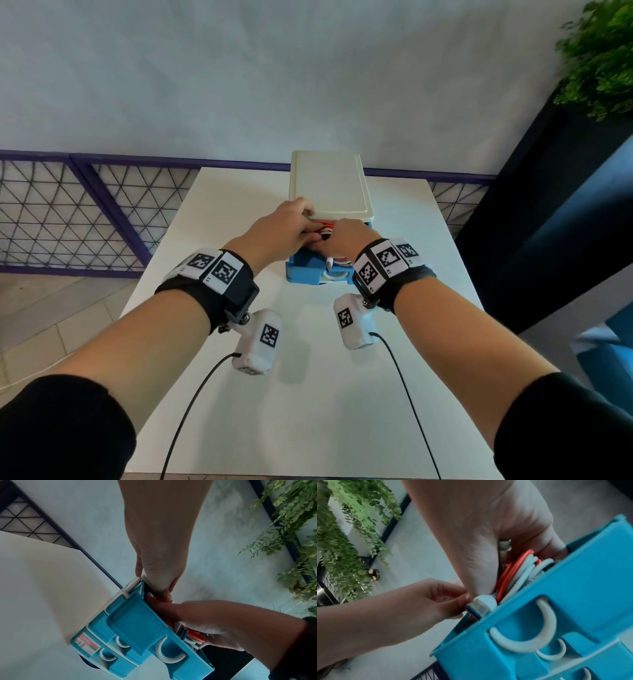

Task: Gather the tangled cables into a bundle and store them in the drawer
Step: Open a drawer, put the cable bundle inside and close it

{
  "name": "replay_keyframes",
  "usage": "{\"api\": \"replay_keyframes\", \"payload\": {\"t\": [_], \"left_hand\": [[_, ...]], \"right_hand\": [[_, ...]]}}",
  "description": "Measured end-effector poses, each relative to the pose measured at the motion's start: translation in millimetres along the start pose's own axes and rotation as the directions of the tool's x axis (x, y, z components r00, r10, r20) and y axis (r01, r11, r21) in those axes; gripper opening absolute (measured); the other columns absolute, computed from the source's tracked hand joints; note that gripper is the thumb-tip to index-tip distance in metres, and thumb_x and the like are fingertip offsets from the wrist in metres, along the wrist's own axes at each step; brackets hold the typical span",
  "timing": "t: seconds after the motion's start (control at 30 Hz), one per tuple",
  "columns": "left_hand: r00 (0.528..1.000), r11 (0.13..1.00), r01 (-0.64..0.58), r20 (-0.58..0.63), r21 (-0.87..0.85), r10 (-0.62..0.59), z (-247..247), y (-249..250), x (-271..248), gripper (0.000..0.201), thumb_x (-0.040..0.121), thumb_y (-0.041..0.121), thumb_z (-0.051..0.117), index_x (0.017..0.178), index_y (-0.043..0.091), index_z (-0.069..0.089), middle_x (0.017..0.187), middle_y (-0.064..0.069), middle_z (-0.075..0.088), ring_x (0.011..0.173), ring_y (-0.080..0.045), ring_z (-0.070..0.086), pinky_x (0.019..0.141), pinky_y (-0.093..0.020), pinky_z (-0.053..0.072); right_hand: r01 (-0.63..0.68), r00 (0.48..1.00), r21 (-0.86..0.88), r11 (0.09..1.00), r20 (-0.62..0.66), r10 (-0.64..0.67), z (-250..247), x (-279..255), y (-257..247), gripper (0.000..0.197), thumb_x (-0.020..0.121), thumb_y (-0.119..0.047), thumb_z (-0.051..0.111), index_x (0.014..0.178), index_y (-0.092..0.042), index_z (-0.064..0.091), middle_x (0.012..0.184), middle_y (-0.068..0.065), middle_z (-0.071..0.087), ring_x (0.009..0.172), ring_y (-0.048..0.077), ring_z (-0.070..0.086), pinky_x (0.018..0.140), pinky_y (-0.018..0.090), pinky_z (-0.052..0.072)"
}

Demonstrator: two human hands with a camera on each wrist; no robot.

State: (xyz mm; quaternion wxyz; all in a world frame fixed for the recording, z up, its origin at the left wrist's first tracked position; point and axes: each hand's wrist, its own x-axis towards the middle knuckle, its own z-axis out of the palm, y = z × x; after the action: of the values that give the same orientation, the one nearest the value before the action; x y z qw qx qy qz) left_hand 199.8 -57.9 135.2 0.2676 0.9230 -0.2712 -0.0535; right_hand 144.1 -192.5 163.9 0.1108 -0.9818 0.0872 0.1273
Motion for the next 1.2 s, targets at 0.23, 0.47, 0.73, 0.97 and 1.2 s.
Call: {"api": "replay_keyframes", "payload": {"t": [0.23,0.47,0.73,0.97,1.2], "left_hand": [[0.993,0.983,-0.113,0.032,0.142,0.11,0.7,4.0,-0.5,0.041,0.09,0.051,0.05,0.109,0.022,0.071,0.125,0.003,0.045,0.114,-0.016,0.041,0.086,-0.036,0.042],[0.997,0.995,-0.053,-0.042,0.089,0.057,3.8,2.9,-6.7,0.047,0.087,0.049,0.059,0.122,0.018,0.05,0.125,-0.001,0.049,0.108,-0.02,0.053,0.076,-0.033,0.043],[0.976,0.934,-0.184,-0.056,0.306,0.211,1.4,2.6,-17.2,0.029,0.093,0.038,0.051,0.108,0.02,0.068,0.117,0.005,0.061,0.106,-0.02,0.058,0.074,-0.036,0.05],[0.95,0.922,-0.263,-0.091,0.284,0.299,2.4,1.3,-23.3,0.031,0.09,0.031,0.044,0.103,0.026,0.072,0.11,0.005,0.071,0.105,-0.023,0.064,0.074,-0.043,0.054],[0.946,0.911,-0.272,-0.088,0.308,0.312,0.7,2.1,-20.1,0.02,0.089,0.019,0.058,0.102,0.024,0.072,0.105,0.005,0.071,0.106,-0.02,0.057,0.073,-0.04,0.053]], "right_hand": [[-0.021,0.984,0.351,0.936,-0.159,0.082,16.7,-8.6,15.6,0.061,0.09,-0.042,0.057,0.128,0.001,0.04,0.127,0.016,0.046,0.114,0.031,0.053,0.09,0.036,0.045],[0.318,0.909,0.257,0.913,-0.356,-0.216,35.7,-35.7,32.9,0.064,0.092,-0.043,0.055,0.144,-0.014,0.033,0.144,0.01,0.036,0.132,0.029,0.037,0.106,0.037,0.034],[0.381,0.877,-0.083,0.921,-0.283,-0.389,45.4,-33.9,32.9,0.069,0.097,-0.051,0.038,0.15,-0.009,0.02,0.154,0.006,0.024,0.141,0.029,0.022,0.116,0.038,0.023],[0.43,0.822,-0.615,0.661,-0.037,-0.569,34.2,-26.9,42.8,0.052,0.1,-0.013,0.041,0.15,-0.02,0.027,0.151,0.026,0.026,0.144,0.039,0.014,0.117,0.049,0.019],[0.363,0.866,-0.638,0.679,-0.039,-0.499,26.2,-26.2,33.4,0.053,0.099,-0.019,0.042,0.15,-0.025,0.027,0.144,0.019,0.035,0.137,0.034,0.025,0.106,0.041,0.035]]}}
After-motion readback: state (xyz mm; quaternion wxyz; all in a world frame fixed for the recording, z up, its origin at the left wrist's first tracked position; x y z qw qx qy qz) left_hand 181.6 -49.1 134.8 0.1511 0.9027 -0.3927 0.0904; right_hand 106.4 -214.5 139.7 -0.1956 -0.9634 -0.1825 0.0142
